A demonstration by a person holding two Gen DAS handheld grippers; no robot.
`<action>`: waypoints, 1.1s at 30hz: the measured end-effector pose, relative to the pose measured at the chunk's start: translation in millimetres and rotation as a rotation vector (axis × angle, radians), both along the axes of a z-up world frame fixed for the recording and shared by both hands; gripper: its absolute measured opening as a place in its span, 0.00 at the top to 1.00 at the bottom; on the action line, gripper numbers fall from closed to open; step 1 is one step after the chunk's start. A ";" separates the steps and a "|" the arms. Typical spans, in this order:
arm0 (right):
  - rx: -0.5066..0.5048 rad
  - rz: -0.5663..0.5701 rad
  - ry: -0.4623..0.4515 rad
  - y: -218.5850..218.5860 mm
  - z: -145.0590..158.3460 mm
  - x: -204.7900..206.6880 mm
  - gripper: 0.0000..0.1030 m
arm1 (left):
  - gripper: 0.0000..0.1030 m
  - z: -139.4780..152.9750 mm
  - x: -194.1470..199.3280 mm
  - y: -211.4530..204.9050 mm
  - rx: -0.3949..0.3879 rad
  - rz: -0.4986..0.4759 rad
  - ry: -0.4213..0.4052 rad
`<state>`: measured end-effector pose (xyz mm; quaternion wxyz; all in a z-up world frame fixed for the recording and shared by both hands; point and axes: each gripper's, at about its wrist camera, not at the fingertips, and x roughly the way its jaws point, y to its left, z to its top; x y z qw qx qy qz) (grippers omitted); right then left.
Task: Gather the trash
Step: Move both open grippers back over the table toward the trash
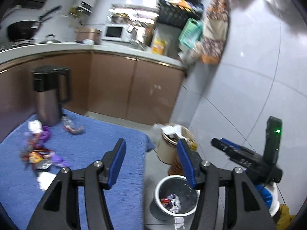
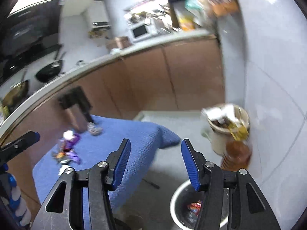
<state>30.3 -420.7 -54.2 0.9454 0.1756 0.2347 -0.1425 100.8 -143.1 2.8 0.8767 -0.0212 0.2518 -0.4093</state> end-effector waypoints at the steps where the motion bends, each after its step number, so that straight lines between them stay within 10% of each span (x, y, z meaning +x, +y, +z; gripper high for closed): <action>1: -0.013 0.022 -0.014 9.6 8.7 1.1 0.45 | 0.44 2.9 1.3 14.6 -0.009 0.023 -0.006; 10: -0.115 0.222 -0.083 100.8 62.0 18.2 0.41 | 0.33 16.9 3.4 136.3 -0.030 0.253 -0.076; 23: -0.104 0.407 -0.036 163.2 50.0 70.3 0.40 | 0.33 13.7 21.7 217.3 0.009 0.479 -0.043; 33: -0.070 0.508 0.071 186.4 2.5 132.2 0.40 | 0.33 -70.7 104.9 202.2 0.066 0.419 0.228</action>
